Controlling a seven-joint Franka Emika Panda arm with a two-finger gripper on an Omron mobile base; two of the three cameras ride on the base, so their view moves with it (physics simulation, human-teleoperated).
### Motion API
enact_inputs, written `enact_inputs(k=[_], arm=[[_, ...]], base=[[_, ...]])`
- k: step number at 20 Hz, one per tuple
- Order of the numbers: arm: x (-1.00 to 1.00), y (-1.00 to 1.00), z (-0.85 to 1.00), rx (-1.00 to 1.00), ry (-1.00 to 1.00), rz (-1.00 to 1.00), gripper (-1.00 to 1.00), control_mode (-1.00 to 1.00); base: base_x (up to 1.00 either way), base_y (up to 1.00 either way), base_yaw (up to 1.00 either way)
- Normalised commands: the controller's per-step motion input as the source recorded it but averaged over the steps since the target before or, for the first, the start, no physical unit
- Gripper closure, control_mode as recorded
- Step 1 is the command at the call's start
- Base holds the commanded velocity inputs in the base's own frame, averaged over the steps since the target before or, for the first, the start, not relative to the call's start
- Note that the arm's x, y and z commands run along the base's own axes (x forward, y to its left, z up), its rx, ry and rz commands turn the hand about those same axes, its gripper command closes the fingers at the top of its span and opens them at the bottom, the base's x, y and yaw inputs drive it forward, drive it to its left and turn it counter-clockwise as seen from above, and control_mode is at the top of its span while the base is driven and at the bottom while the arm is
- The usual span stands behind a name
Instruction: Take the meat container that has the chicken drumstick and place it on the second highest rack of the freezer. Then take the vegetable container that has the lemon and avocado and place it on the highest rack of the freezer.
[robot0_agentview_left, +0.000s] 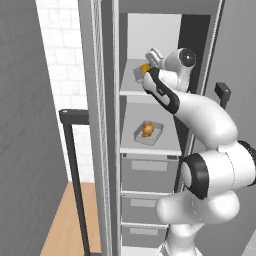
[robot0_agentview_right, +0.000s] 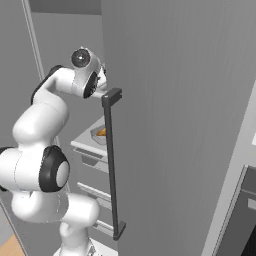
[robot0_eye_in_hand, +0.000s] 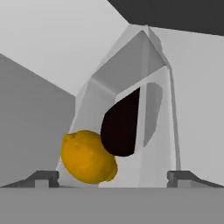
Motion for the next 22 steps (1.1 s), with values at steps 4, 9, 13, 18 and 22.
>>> enact_inputs(k=[4,9,13,18,22], arm=[[-0.74,0.18,0.34,-0.04,-0.27,-0.03,-1.00,-1.00],[-0.83,0.07,0.50,-0.01,-0.24,-0.04,-1.00,-1.00],[-0.99,0.00,0.62,0.00,-0.18,0.00,-1.00,-1.00],[-1.00,0.00,0.51,0.00,-0.06,0.00,-1.00,-1.00],[-1.00,-0.01,0.24,0.00,0.04,0.00,-1.00,-1.00]], base=[[0.00,0.00,0.00],[0.00,0.00,0.00],[0.00,0.00,0.00],[0.00,0.00,0.00],[0.00,0.00,0.00]])
